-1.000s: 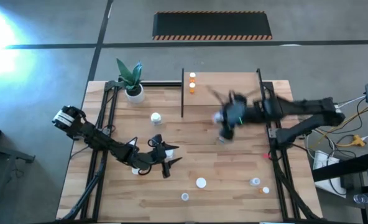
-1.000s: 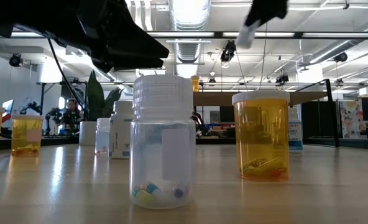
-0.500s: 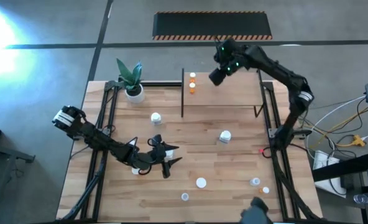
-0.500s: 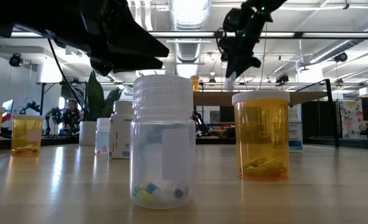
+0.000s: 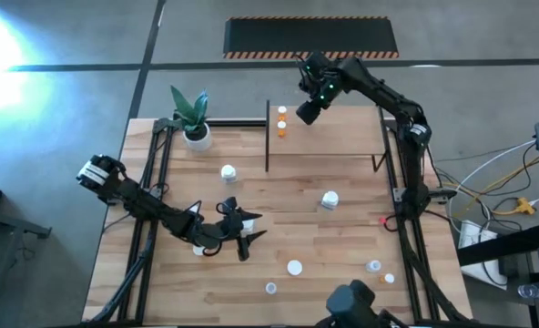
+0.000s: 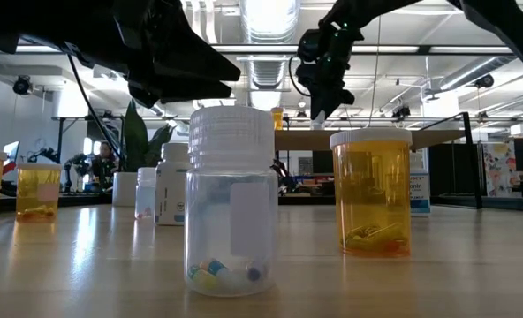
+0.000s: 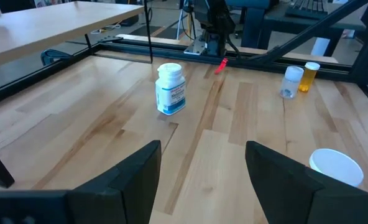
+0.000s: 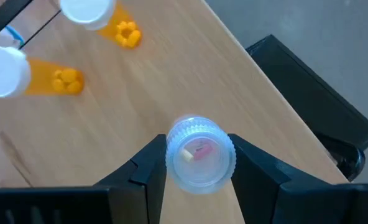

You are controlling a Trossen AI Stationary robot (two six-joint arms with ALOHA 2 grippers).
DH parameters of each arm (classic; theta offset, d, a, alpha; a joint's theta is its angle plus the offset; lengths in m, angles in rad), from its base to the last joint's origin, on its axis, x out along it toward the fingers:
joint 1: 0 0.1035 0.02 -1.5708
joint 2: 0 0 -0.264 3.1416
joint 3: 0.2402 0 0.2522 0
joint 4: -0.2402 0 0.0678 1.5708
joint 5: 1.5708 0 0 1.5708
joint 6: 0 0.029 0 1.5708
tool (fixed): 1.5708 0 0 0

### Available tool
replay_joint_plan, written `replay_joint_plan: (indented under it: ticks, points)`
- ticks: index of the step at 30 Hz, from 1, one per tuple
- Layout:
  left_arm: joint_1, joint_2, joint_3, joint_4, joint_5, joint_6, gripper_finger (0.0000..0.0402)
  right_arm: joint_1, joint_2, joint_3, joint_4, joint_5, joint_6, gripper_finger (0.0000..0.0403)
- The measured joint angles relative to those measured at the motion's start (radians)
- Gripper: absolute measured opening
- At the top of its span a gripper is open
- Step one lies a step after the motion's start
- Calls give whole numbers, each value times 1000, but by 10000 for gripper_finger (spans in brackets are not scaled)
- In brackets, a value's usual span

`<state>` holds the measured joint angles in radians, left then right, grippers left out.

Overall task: Pick and place medicine bottles onto shelf by color
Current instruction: Put the transparent pill bottle on the shelf, then put the transparent pill bottle on the shelf aligned with the other transparent pill bottle

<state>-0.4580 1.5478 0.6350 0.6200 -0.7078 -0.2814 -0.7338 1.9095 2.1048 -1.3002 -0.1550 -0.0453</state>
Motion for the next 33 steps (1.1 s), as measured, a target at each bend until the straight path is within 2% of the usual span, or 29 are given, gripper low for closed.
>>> replay_joint_plan:
  ticks: [11, 15, 26, 31, 33]
  points:
    - [0, 0, -2, -1, 0, 7, 218, 20, -13, -13, 9, 33, -18, 145]
    - [0, 0, -2, -1, 0, 7, 218, 27, -11, -31, 40, 76, -19, 148]
    - [0, 0, -2, -1, 0, 7, 218, 32, -17, -28, 62, 78, -42, 236]
    - [0, 0, -2, -1, 0, 7, 218, 35, -74, -11, 62, 82, -52, 245]
    - [0, 0, -2, -1, 0, 7, 218, 49, -118, -16, 47, 119, -21, 240]
